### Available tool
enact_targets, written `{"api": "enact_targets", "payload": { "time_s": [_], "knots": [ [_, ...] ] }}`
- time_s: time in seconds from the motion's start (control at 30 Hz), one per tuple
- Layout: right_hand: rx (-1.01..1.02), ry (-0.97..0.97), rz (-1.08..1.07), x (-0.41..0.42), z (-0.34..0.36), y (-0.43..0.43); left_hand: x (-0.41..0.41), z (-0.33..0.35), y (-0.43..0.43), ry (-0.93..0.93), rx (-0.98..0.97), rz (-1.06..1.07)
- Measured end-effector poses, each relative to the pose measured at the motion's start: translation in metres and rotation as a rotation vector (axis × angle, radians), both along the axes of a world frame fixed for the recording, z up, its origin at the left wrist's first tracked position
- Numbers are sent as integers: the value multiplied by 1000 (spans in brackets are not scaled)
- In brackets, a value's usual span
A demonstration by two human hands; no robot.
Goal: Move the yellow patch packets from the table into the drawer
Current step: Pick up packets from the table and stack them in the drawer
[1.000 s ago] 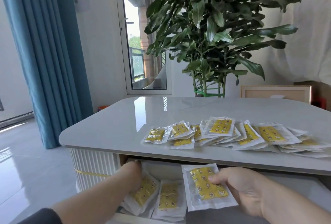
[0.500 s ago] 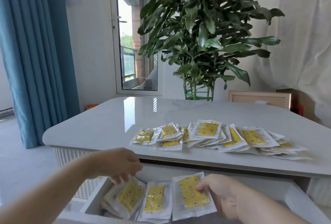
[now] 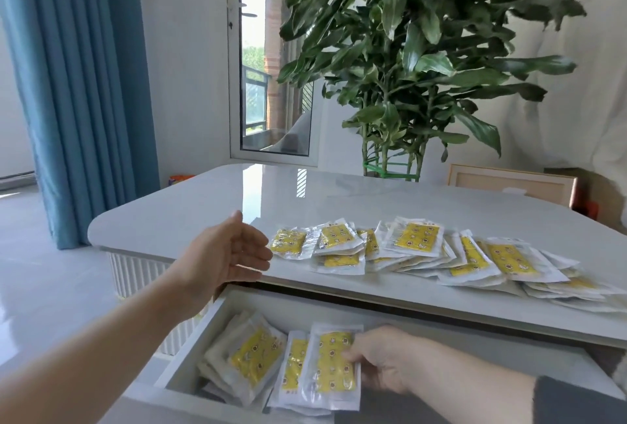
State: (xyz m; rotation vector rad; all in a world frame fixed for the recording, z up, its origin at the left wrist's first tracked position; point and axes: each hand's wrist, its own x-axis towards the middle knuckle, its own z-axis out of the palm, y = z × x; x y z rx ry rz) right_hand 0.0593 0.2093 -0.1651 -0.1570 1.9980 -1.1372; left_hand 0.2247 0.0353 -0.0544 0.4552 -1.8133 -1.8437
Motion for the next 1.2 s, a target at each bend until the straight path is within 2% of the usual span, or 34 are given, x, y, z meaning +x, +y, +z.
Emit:
{"api": "enact_targets", "payload": {
  "time_s": [0.2, 0.5, 0.57, 0.63, 0.67, 0.73, 0.83, 0.9, 0.97, 1.03, 1.1, 1.2],
  "knots": [
    [33, 42, 88, 2, -7, -18, -5, 7, -2, 92, 59, -65],
    [138, 245, 208, 8, 14, -14, -10, 3, 3, 57, 17, -108],
    [245, 370, 322, 16, 30, 0, -9, 3, 3, 51, 22, -93],
    [365, 537, 549, 28, 53, 19, -8, 2, 2, 20, 33, -58],
    [391, 598, 652, 33, 65, 29, -8, 2, 1, -6, 25, -29],
    [375, 665, 725, 42, 92, 52, -15, 4, 1, -94, -55, 52],
    [220, 579, 583, 43, 134, 81, -43, 6, -1, -252, -213, 155],
    [33, 531, 378, 27, 155, 89, -68, 5, -5, -318, -271, 188],
    [-68, 583, 178, 3, 169, 91, -93, 4, -4, -382, -317, 192],
    [-75, 656, 62, -25, 179, 89, -116, 3, 0, -442, -401, 212],
    [-34, 734, -31, -50, 182, 84, -132, 4, 1, -542, -568, 303],
    [160, 929, -93, -75, 180, 78, -142, 6, -7, -779, -863, 445]
  ]
}}
